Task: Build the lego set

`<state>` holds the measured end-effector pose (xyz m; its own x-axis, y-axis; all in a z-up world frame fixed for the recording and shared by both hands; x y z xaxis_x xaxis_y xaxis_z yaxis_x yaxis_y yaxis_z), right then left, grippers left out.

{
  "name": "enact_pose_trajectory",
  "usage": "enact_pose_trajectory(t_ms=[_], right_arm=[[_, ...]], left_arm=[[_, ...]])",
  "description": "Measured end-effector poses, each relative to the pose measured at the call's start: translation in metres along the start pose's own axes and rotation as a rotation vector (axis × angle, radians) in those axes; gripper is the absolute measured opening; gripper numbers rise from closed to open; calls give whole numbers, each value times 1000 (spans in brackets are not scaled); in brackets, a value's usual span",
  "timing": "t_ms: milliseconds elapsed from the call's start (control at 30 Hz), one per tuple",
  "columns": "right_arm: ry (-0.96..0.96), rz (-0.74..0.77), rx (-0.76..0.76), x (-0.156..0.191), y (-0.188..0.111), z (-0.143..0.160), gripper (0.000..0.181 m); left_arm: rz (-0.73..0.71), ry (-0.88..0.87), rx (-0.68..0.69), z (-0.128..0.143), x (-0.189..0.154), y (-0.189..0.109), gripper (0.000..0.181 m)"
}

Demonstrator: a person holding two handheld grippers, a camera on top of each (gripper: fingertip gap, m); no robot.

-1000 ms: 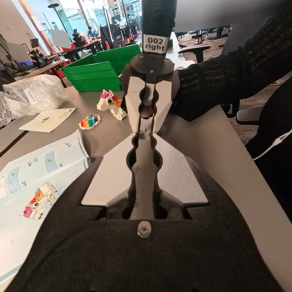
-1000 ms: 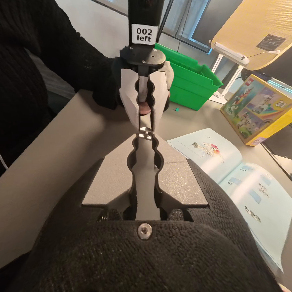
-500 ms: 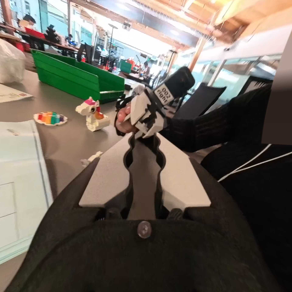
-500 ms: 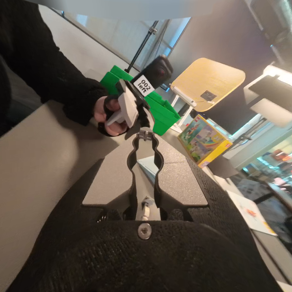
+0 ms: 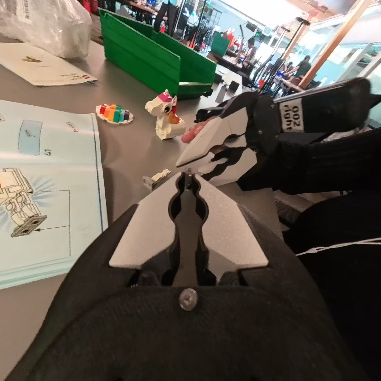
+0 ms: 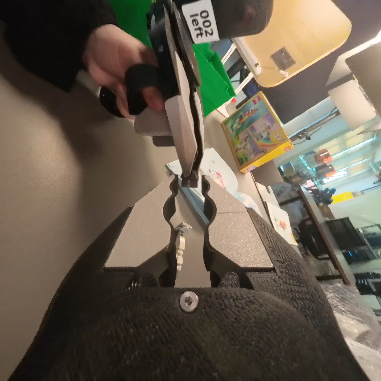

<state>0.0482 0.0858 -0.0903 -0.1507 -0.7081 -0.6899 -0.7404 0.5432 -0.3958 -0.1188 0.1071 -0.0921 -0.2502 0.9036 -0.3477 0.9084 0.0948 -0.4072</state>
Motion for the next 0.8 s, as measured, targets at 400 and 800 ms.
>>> enact_pose_trajectory(t_ms=[400, 800], right_arm=[[-174, 102, 133, 9, 5, -4, 15], [587, -291, -267, -28, -8, 9, 13]], left_arm=[[26, -129, 0, 4, 10, 1, 6], [-219, 410, -188, -4, -21, -15, 37]])
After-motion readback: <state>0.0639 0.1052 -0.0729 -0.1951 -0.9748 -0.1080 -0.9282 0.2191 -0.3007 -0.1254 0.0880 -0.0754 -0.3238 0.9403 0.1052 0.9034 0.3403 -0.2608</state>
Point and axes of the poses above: each gripper's, where its closed fingertips meet, y out along the fingers, z out of its underside, x = y × z across the jaws, the point moved 10 cm from there along -y, back along the fingers, and after that the axes turned 12 degrees about x, right-handed, at the moved point
